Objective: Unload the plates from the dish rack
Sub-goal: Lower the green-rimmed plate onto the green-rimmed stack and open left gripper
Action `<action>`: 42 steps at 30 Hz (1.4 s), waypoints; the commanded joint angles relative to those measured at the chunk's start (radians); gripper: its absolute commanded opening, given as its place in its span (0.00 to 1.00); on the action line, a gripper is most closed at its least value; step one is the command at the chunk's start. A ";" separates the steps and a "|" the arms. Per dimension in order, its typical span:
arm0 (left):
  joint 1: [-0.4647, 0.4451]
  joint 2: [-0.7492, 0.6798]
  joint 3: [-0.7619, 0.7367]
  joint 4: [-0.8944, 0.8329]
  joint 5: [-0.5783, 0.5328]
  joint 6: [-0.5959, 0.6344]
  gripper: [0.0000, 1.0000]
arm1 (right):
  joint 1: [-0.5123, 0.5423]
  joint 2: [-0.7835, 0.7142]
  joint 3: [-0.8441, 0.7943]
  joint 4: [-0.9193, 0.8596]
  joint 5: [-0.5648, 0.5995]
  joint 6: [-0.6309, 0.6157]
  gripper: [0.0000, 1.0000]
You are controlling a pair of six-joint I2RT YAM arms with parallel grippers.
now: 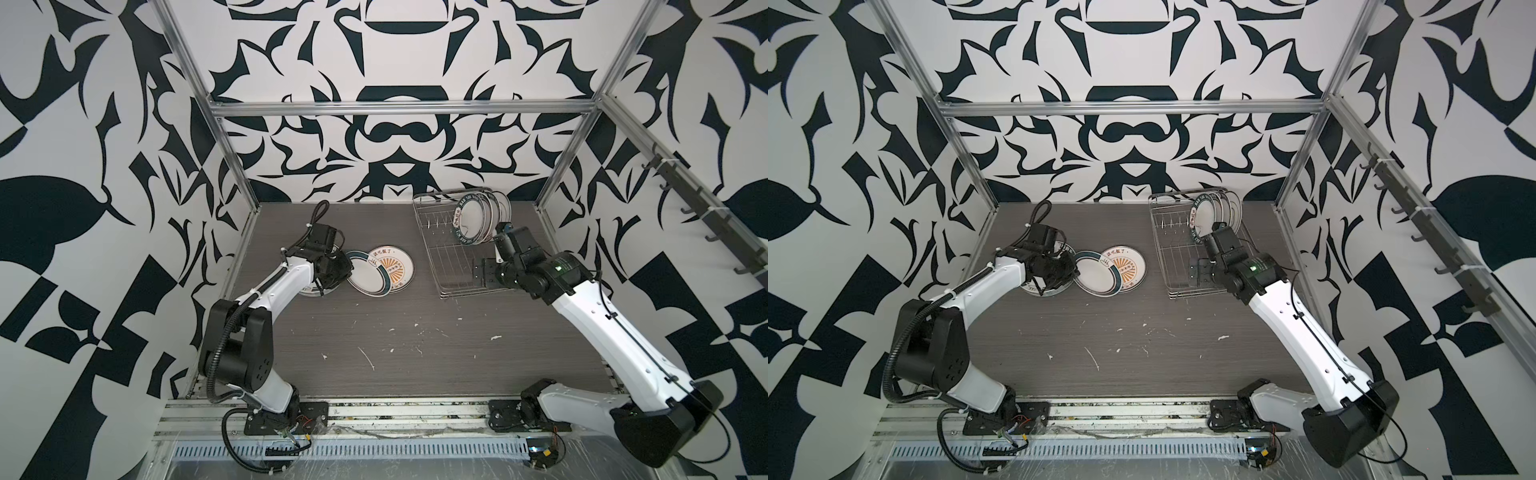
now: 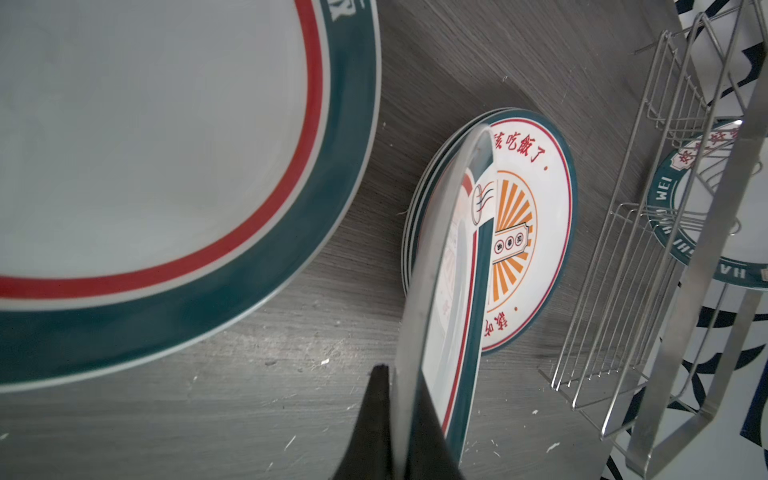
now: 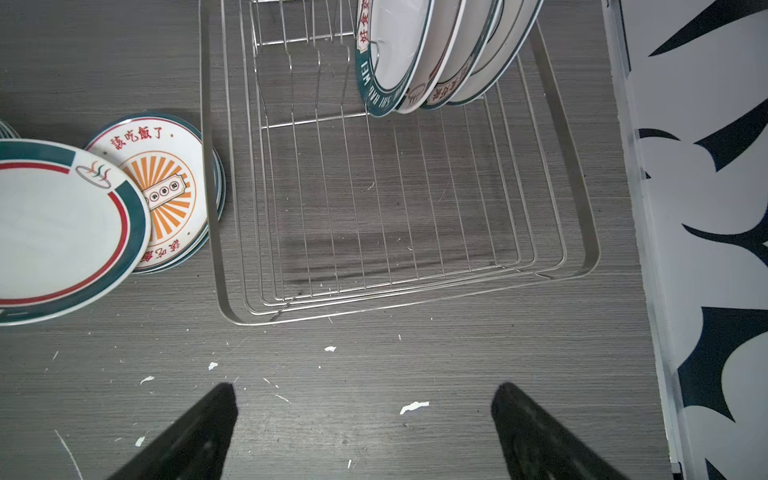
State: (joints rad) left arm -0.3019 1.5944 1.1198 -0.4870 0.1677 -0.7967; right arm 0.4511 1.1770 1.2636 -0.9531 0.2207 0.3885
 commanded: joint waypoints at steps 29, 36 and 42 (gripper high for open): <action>-0.056 0.229 0.179 -0.061 -0.021 0.019 0.33 | -0.027 -0.083 -0.062 0.020 -0.017 -0.030 1.00; -0.062 0.230 0.196 -0.102 -0.058 0.021 0.44 | -0.031 -0.070 -0.063 0.023 -0.069 -0.031 1.00; -0.064 0.271 0.226 -0.127 -0.057 0.029 0.46 | -0.031 -0.071 -0.061 0.026 -0.073 -0.034 1.00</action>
State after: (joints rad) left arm -0.3611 1.8275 1.3155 -0.5671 0.1223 -0.7769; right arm 0.4248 1.1137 1.1999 -0.9470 0.1524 0.3630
